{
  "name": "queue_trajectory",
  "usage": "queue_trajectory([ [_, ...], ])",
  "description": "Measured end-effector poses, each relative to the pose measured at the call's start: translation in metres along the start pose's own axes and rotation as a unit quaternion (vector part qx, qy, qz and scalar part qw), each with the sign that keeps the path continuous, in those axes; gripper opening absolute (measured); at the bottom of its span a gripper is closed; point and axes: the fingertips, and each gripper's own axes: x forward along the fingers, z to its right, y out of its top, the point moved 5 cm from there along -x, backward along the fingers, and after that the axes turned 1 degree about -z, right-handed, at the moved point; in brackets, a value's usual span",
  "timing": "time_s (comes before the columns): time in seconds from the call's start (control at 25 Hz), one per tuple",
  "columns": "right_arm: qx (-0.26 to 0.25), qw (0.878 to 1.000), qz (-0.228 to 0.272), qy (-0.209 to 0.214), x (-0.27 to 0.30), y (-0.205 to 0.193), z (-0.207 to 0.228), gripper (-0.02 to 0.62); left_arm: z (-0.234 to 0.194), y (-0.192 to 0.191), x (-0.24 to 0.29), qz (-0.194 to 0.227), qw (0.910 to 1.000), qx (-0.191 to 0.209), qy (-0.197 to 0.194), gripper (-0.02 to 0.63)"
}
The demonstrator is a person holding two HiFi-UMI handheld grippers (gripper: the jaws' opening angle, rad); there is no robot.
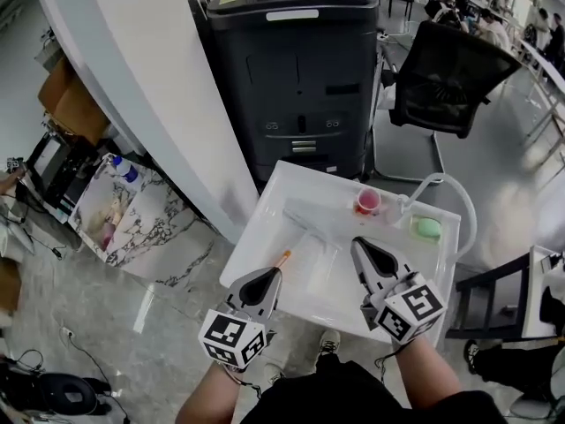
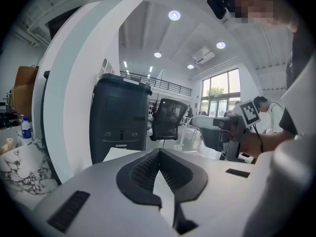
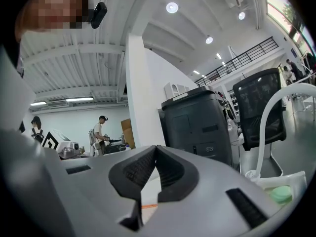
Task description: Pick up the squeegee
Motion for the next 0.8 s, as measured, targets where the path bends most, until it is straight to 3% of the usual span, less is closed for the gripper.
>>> queue_trajectory([
  [0.28, 0.011, 1.0, -0.011, 0.022, 0.006, -0.004, 0.036, 0.017, 0.0, -0.001, 0.048, -0.025, 0.9994, 0.007, 0.023, 0.017],
  [0.56, 0.024, 0.999, -0.015, 0.017, 0.006, -0.009, 0.059, 0.017, -0.013, -0.015, 0.091, -0.073, 0.9969, 0.014, 0.027, 0.02],
  [0.8, 0.034, 0.999, -0.022, -0.009, 0.003, -0.019, 0.073, 0.017, -0.027, -0.042, 0.128, -0.138, 0.9902, 0.022, 0.008, 0.108],
])
